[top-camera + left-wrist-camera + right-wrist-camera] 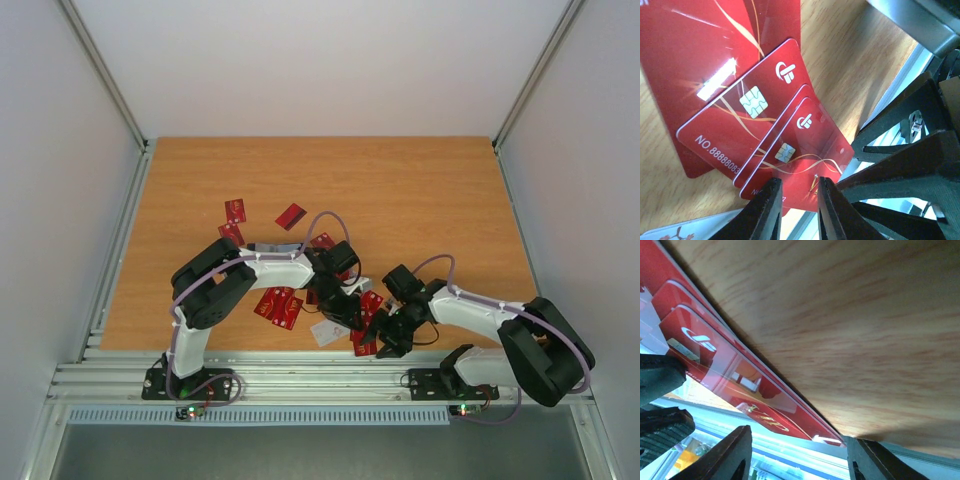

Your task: Put the credit cards into the card holder

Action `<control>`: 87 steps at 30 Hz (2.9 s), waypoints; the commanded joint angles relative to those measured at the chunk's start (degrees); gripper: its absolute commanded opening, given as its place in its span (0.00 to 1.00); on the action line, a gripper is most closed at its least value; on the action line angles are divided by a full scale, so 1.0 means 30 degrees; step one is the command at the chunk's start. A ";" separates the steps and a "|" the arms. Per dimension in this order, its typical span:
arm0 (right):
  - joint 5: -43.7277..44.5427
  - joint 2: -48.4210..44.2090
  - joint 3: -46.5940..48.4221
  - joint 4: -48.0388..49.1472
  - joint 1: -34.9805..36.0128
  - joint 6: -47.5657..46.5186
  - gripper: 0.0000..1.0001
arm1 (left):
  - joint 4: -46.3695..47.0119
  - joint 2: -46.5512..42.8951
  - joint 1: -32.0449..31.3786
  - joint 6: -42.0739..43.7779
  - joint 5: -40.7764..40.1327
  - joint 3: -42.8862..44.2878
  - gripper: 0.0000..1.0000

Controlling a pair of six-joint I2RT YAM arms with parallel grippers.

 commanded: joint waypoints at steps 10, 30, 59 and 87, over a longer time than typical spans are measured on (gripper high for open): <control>-0.0663 -0.1207 -0.0521 0.5402 0.0101 -0.0128 0.40 | -0.0296 0.0633 -0.0188 -0.0061 0.0078 -0.0355 0.23; -0.0084 -0.3076 -0.0009 0.5569 0.0101 0.0096 0.36 | 0.1126 0.0391 -0.0163 -0.0769 0.1569 -0.1067 0.22; 0.0794 -0.1671 0.1822 0.5436 0.0216 -0.1139 0.01 | 0.5427 -0.3297 0.2433 -0.3747 0.2947 -0.4122 0.24; -0.2801 -0.4123 0.6277 0.6249 0.0216 -0.1163 0.01 | 0.0864 -1.4978 1.1757 -0.4129 0.4522 -0.3778 0.59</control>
